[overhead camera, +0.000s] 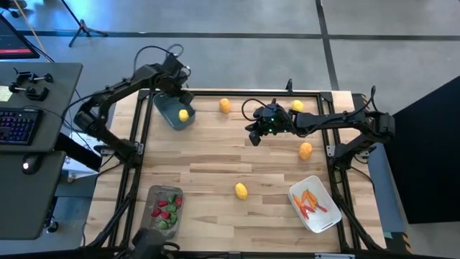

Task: Sort produce into baskets
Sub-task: Put the lemon into the blue bin

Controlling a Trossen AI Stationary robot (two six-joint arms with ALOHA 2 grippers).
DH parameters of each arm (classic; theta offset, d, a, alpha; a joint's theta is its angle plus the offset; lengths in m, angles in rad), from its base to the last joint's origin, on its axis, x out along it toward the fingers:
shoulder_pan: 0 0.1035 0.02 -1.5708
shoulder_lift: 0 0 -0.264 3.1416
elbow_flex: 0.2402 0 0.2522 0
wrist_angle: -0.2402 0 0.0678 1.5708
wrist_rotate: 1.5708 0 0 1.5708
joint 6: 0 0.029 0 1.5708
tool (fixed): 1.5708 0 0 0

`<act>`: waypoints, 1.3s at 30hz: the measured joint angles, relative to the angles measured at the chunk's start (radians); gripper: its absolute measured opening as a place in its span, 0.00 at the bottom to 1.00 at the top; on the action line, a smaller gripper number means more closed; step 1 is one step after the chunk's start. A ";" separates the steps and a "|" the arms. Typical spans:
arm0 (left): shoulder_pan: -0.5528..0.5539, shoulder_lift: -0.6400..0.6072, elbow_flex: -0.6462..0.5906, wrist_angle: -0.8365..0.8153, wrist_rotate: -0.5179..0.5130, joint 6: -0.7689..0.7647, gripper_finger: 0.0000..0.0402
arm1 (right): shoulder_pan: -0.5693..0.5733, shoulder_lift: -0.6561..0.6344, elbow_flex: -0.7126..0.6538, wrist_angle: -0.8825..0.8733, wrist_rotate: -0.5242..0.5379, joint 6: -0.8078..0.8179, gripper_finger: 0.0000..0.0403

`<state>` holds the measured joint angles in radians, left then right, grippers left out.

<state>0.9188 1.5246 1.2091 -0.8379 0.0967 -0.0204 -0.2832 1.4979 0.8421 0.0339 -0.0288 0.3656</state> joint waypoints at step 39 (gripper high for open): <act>-0.427 -0.255 -0.557 1.000 -0.032 -0.258 0.29 | -0.410 -0.235 0.191 -0.916 0.090 0.106 0.00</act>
<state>0.4920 1.2692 0.6521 0.1620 0.0644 -0.2785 -0.6933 1.2633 1.0335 -0.8823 0.0612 0.4714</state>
